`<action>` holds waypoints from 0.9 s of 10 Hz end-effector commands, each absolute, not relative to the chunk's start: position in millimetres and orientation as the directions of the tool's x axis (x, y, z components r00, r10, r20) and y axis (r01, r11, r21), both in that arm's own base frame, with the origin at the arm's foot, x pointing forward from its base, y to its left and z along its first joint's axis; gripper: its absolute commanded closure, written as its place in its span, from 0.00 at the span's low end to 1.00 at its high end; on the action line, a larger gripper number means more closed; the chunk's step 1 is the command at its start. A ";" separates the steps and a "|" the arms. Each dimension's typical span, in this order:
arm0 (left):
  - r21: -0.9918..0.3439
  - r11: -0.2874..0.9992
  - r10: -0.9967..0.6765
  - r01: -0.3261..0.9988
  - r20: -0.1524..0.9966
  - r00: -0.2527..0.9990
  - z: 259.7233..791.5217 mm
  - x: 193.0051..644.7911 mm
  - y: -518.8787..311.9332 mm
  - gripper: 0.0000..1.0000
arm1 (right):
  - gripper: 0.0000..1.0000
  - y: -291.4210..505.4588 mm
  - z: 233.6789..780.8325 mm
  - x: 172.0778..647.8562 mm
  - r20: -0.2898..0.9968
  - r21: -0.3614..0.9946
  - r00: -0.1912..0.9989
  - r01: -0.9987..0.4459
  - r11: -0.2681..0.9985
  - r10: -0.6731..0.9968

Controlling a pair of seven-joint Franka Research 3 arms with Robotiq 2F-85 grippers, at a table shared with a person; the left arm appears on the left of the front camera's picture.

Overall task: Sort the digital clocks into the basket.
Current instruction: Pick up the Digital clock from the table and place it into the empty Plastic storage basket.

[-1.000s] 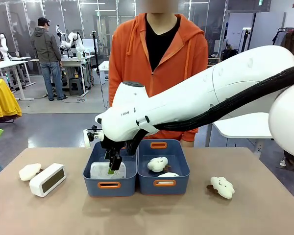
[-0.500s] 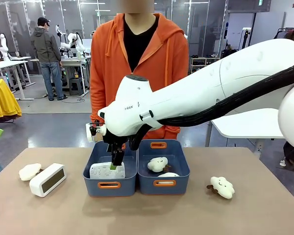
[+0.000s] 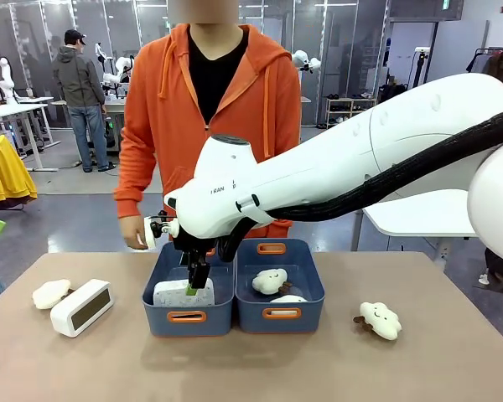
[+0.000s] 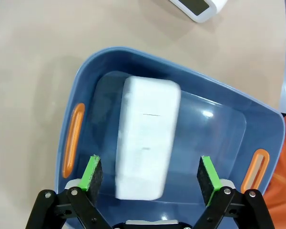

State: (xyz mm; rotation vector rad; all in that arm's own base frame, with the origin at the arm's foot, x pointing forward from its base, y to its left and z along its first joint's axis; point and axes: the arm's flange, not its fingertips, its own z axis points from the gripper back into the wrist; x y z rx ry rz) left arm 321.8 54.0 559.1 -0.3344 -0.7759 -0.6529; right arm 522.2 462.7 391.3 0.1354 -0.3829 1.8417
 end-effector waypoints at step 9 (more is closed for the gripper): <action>-0.037 0.742 -0.436 0.669 0.732 0.524 559.2 321.2 56.0 0.00 | 0.00 254.4 506.9 443.4 0.669 -0.090 0.181 -0.943 0.319 0.721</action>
